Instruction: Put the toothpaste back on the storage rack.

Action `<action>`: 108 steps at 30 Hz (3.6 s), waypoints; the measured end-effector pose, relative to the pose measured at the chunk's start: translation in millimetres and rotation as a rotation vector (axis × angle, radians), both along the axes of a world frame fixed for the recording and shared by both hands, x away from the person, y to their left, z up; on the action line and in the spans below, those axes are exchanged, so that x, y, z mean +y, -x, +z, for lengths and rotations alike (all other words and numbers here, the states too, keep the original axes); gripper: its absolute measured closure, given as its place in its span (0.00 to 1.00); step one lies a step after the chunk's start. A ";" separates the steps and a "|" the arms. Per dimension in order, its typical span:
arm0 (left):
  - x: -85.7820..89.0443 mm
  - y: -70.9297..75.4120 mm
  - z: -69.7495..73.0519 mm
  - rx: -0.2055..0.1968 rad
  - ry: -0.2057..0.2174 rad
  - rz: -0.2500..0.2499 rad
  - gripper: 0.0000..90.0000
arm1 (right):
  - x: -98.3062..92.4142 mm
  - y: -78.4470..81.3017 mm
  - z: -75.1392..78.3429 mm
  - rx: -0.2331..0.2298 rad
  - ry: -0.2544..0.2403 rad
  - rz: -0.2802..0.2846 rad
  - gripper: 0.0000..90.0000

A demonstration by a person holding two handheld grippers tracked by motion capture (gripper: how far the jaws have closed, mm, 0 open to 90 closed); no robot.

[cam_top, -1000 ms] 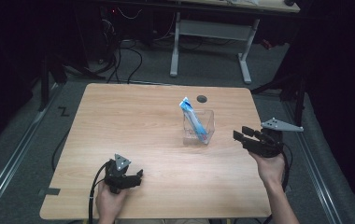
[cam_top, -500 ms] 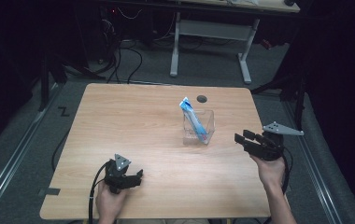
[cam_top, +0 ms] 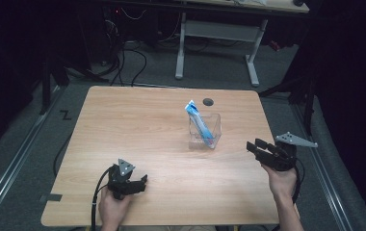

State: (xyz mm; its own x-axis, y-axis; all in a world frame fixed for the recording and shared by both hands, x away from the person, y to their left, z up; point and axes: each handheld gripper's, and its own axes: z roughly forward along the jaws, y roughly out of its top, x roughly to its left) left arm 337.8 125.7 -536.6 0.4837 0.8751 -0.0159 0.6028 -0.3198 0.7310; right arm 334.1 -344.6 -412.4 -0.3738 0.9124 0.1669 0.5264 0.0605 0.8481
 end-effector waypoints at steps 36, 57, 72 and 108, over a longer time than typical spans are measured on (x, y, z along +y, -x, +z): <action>0.0 0.0 0.0 0.000 0.000 0.000 0.19 | 0.5 1.4 -41.1 0.070 0.028 -0.044 0.61; 0.0 0.0 0.0 0.000 0.000 0.000 0.19 | 5.8 -4.2 -67.7 0.131 0.069 -0.052 0.60; 0.0 0.0 0.0 0.000 0.000 0.000 0.19 | 12.4 -10.7 -85.1 0.174 0.129 -0.057 0.59; 0.2 0.0 0.1 0.002 0.000 -0.001 0.19 | 28.1 -21.4 -112.9 0.188 0.253 -0.100 0.55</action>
